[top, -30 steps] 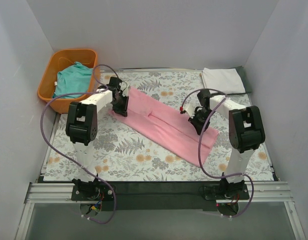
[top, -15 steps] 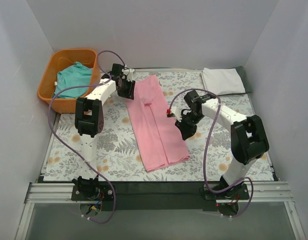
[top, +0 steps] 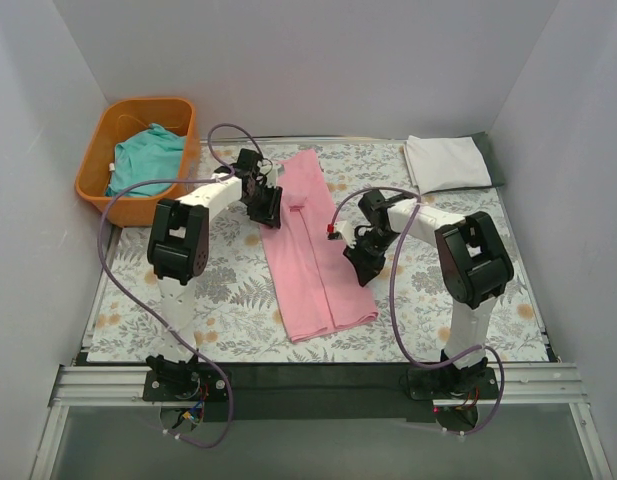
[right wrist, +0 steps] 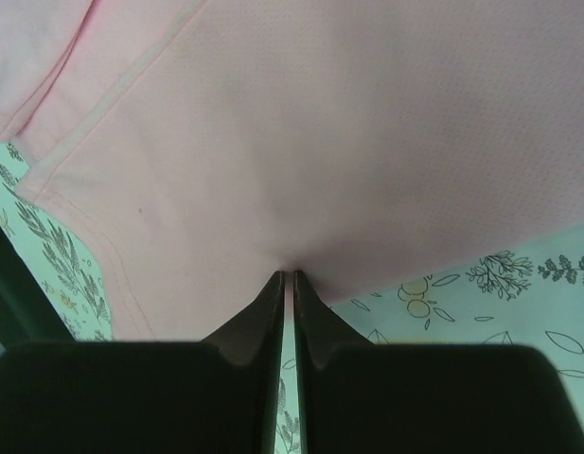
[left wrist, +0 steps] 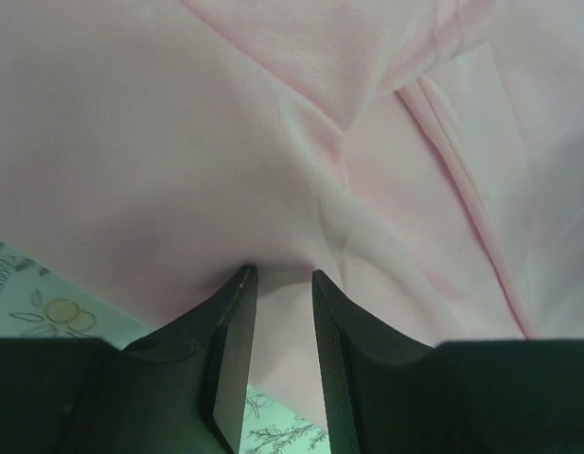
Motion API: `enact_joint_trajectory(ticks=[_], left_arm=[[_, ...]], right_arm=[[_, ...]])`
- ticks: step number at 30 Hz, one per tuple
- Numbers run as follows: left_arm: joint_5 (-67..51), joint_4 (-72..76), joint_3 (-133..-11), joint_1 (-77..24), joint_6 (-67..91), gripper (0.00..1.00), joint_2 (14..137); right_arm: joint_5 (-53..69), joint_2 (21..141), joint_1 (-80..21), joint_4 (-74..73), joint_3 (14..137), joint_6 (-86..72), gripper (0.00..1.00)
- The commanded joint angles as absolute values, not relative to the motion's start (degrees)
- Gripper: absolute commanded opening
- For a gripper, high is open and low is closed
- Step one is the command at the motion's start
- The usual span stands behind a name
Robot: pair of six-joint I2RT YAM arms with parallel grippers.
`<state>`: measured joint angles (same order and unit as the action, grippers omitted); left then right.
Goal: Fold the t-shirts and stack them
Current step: Fold the tshirt
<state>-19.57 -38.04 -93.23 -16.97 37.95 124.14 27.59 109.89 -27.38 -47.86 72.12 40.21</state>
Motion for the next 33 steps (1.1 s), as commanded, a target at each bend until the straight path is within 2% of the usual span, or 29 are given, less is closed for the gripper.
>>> enact_joint_trajectory(ticks=[1, 7, 10, 15, 16, 18, 20, 21, 22, 24, 25, 26, 30, 33], left_arm=[[-18.9, -37.0, -97.8, -16.3, 37.6, 0.29, 129.3], [-18.8, -38.9, -114.2, -16.5, 36.5, 0.29, 141.0], [-18.0, -38.1, -118.5, -16.4, 35.9, 0.30, 142.3], [-20.5, -36.5, -116.3, -15.3, 33.8, 0.34, 136.1], [-21.6, -36.1, -115.3, -15.2, 32.5, 0.37, 134.2], [-26.2, -35.4, -112.5, -14.9, 30.9, 0.40, 126.9], [-29.3, -32.7, -104.9, -14.7, 29.4, 0.44, 120.3], [-33.3, -30.8, -100.9, -14.4, 29.0, 0.46, 112.8], [-35.5, -25.5, -89.9, -14.2, 28.1, 0.48, 108.0], [-38.8, -19.9, -79.3, -14.3, 24.4, 0.54, 99.4], [-41.4, -17.0, -74.1, -14.7, 23.0, 0.55, 91.4], [-42.4, -16.7, -67.0, -15.1, 20.9, 0.55, 88.4], [-45.5, -17.8, -51.1, -18.4, 15.3, 0.51, 74.9], [-41.8, -18.1, -40.8, -24.4, 10.1, 0.49, 66.3]], right_arm=[[28.7, 110.0, -28.6, -43.3, 69.4, 37.6, 0.13], [24.4, 111.7, -29.1, -37.7, 70.7, 32.5, 0.12], [20.7, 112.9, -28.7, -35.7, 74.2, 31.7, 0.17], [19.6, 110.8, -26.7, -36.6, 77.4, 32.6, 0.27], [20.6, 109.6, -26.7, -37.3, 76.7, 33.7, 0.33], [24.4, 104.8, -26.8, -39.0, 75.3, 35.9, 0.38], [27.5, 98.7, -27.0, -39.6, 72.1, 37.3, 0.42], [28.0, 96.5, -27.2, -39.6, 70.5, 38.9, 0.42], [28.4, 94.3, -27.6, -39.4, 69.1, 39.9, 0.43], [29.4, 88.5, -27.9, -38.9, 64.5, 42.0, 0.45], [29.4, 86.7, -28.3, -38.2, 63.0, 44.6, 0.44], [28.7, 83.4, -28.6, -37.4, 60.9, 46.0, 0.44], [26.5, 75.2, -30.7, -29.9, 47.5, 54.0, 0.38], [24.7, 71.8, -33.5, -24.2, 42.6, 58.1, 0.38]])
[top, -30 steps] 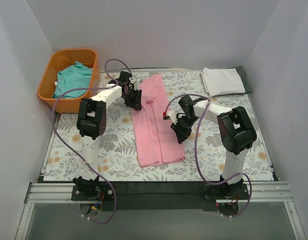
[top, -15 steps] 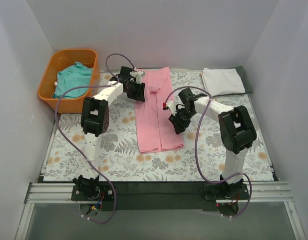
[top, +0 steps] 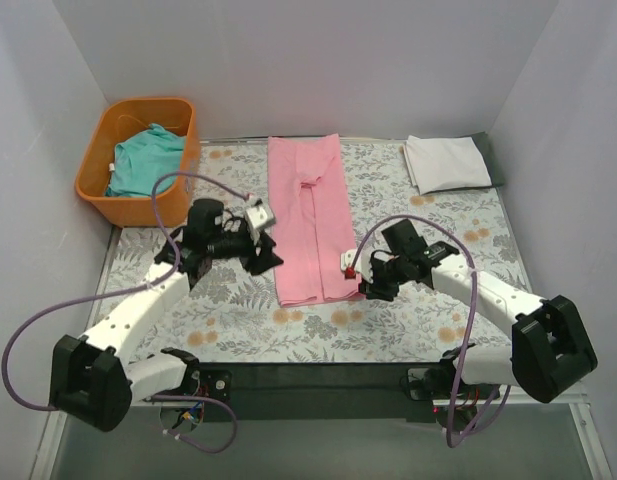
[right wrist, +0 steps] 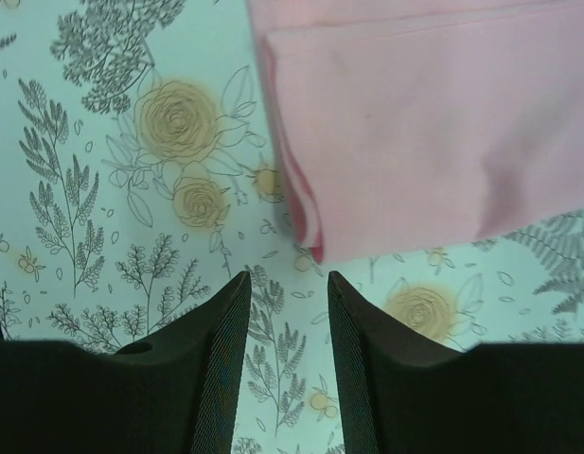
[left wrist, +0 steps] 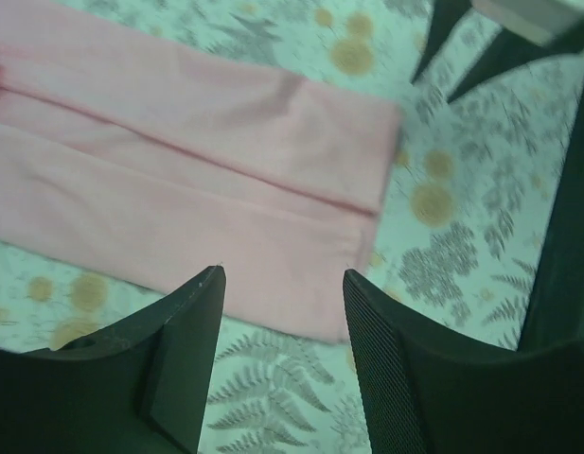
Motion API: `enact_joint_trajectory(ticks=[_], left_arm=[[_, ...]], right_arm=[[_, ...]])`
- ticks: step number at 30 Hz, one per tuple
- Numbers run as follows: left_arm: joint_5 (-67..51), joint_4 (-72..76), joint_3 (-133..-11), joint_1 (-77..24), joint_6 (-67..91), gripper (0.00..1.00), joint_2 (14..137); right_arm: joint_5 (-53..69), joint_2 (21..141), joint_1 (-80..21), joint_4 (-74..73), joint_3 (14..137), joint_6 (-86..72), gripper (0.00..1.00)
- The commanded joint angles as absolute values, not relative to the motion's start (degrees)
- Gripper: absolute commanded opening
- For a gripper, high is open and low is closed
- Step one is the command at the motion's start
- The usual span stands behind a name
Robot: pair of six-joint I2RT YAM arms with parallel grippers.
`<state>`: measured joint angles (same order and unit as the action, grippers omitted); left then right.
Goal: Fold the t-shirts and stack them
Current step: Fold the tshirt
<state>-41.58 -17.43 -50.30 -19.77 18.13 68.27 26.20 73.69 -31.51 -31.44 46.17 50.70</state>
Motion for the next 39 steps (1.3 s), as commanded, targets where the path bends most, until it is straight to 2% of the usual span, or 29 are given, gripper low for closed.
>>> enact_joint_trajectory(ticks=[1, 5, 11, 15, 19, 24, 29, 33, 38, 39], left_arm=[[-39.9, -17.4, -38.5, -26.3, 9.5, 0.49, 64.4], [-30.5, -13.7, -32.0, -33.0, 10.2, 0.48, 60.7], [-27.7, -10.5, -30.2, -38.2, 11.9, 0.48, 63.9], [-27.0, -9.5, -31.2, -39.1, 11.3, 0.48, 65.7], [-27.5, -9.1, -31.5, -39.3, 9.6, 0.48, 67.8], [-26.5, -7.3, -30.8, -39.7, 7.8, 0.47, 70.5], [-24.5, -5.5, -30.1, -40.2, 6.4, 0.46, 73.6], [-22.9, -5.4, -29.9, -40.6, 5.7, 0.44, 76.6], [-20.7, -5.5, -29.5, -40.8, 5.5, 0.39, 79.4], [-20.7, -5.6, -29.4, -40.8, 5.3, 0.35, 79.5]], right_arm=[[24.3, 71.3, -34.8, -23.0, 40.2, 58.8, 0.38], [23.1, 70.0, -37.0, -15.6, 35.9, 61.7, 0.40], [21.4, 72.3, -37.4, -13.6, 35.9, 61.9, 0.40], [21.2, 68.3, -37.3, -14.3, 36.4, 61.3, 0.38], [23.7, 64.9, -37.4, -14.6, 34.5, 65.1, 0.48], [23.3, 71.1, -37.5, -15.1, 35.3, 66.4, 0.49], [24.8, 75.9, -37.7, -14.9, 35.2, 67.3, 0.46], [24.0, 78.6, -37.9, -14.9, 34.6, 67.0, 0.39], [23.1, 79.7, -38.1, -15.1, 32.8, 67.2, 0.29], [22.9, 80.1, -38.3, -15.1, 32.6, 67.1, 0.23]])
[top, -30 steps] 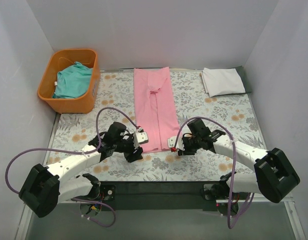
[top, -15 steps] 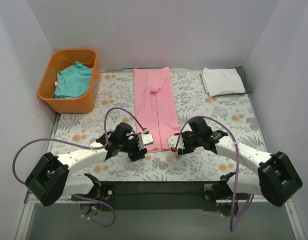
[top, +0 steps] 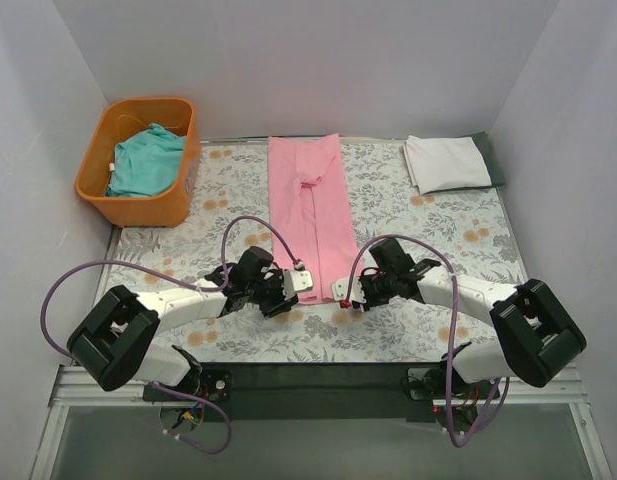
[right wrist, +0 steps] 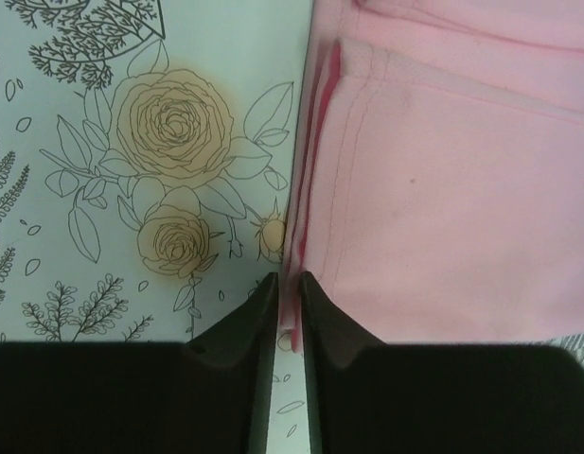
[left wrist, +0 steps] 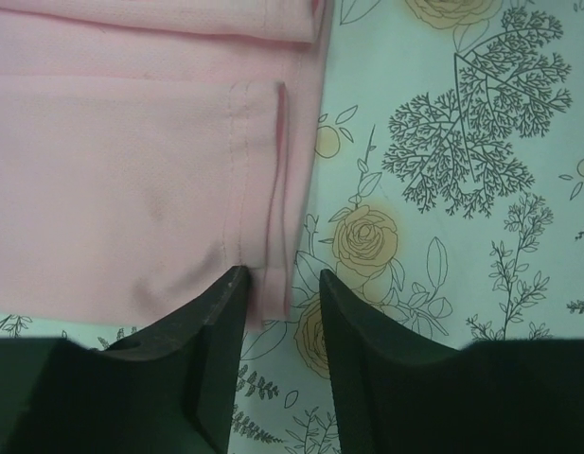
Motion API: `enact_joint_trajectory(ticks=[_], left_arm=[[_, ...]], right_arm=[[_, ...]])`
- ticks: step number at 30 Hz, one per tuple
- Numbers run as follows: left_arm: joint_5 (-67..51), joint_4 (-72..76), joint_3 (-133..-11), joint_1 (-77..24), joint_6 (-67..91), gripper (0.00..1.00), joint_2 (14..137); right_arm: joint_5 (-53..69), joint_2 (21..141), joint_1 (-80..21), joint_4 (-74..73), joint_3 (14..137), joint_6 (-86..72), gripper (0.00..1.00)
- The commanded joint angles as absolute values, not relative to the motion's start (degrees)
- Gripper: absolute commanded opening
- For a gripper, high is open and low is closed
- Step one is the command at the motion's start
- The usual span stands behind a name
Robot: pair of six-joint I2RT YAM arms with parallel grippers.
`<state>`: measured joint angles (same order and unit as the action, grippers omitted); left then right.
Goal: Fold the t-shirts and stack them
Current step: Fold the tshirt
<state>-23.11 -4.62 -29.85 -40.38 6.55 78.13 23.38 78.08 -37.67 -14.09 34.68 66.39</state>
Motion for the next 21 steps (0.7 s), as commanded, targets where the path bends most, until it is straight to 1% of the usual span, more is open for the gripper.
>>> enact_joint_trajectory(ticks=[1, 2, 3, 4, 5, 6, 9, 16, 19, 21], left_arm=[[-20.7, -6.0, -29.4, -40.8, 5.2, 0.32, 79.8], [-20.7, -6.2, -29.4, -40.9, 5.1, 0.28, 79.8], [-20.7, -6.8, -29.4, -41.0, 4.9, 0.22, 79.8], [-20.7, -7.1, -29.4, -41.0, 4.8, 0.19, 79.5], [-20.8, -7.6, -29.6, -41.1, 4.9, 0.15, 79.3], [-21.4, -8.2, -29.9, -41.1, 5.1, 0.09, 78.7], [-24.0, -11.7, -30.4, -41.3, 5.4, 0.01, 75.7], [-29.3, -17.8, -30.1, -42.1, 7.7, 0.00, 66.2], [-30.1, -20.6, -30.4, -42.2, 8.3, 0.00, 63.3], [-28.2, -20.8, -30.8, -42.2, 9.3, 0.00, 62.1]], right_arm=[[22.5, 80.5, -38.4, -15.1, 32.5, 66.7, 0.19], [21.8, 80.7, -38.5, -15.1, 32.4, 66.5, 0.15], [21.5, 80.8, -38.6, -15.1, 32.3, 66.4, 0.06], [21.2, 80.9, -38.8, -15.2, 32.3, 66.0, 0.02], [20.6, 80.7, -38.9, -15.1, 32.3, 64.9, 0.01], [20.5, 80.3, -39.1, -15.4, 32.4, 64.3, 0.01], [20.2, 78.1, -39.9, -17.8, 33.1, 61.7, 0.01], [22.0, 67.1, -42.4, -24.5, 33.7, 56.5, 0.01], [21.8, 64.9, -43.0, -26.6, 35.2, 55.2, 0.01], [21.1, 64.8, -43.0, -27.0, 36.9, 54.7, 0.01]])
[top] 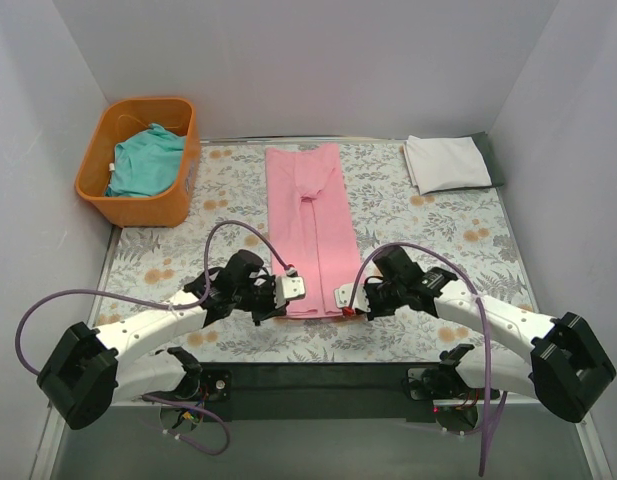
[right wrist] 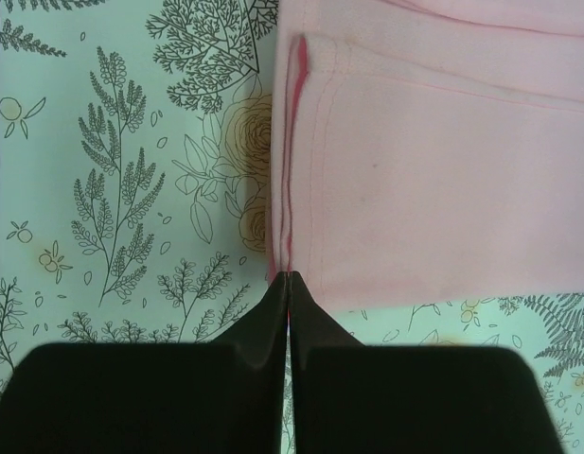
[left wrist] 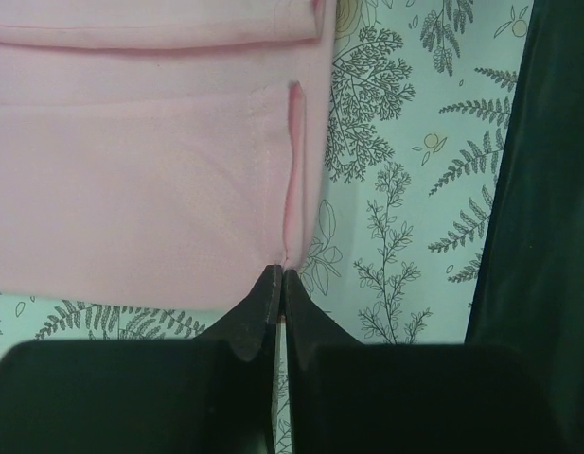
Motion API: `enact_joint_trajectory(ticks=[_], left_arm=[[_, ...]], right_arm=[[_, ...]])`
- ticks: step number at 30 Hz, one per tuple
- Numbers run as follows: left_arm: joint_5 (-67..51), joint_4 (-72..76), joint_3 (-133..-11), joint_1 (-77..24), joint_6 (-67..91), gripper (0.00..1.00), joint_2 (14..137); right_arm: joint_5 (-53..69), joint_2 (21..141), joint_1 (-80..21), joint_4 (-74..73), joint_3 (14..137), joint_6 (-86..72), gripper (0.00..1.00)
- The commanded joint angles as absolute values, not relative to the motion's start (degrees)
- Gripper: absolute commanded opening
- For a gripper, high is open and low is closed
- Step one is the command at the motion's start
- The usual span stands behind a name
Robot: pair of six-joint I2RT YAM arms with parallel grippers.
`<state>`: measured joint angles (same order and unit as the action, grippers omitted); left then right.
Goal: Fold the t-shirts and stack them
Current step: Fold the tshirt
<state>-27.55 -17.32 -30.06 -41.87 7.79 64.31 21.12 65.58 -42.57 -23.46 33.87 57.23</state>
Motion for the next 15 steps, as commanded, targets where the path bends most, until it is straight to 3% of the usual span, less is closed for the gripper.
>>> enact_joint_trajectory(ticks=[1, 15], left_arm=[[-27.5, -20.7, -31.1, -42.2, 9.9, 0.00, 61.5], [-31.2, -20.0, -45.6, -26.7, 6.7, 0.00, 72.7]], right_arm=[[20.6, 65.3, -43.0, -27.2, 37.5, 54.8, 0.01], [19.3, 76.6, -37.1, -26.4, 51.2, 63.1, 0.01]])
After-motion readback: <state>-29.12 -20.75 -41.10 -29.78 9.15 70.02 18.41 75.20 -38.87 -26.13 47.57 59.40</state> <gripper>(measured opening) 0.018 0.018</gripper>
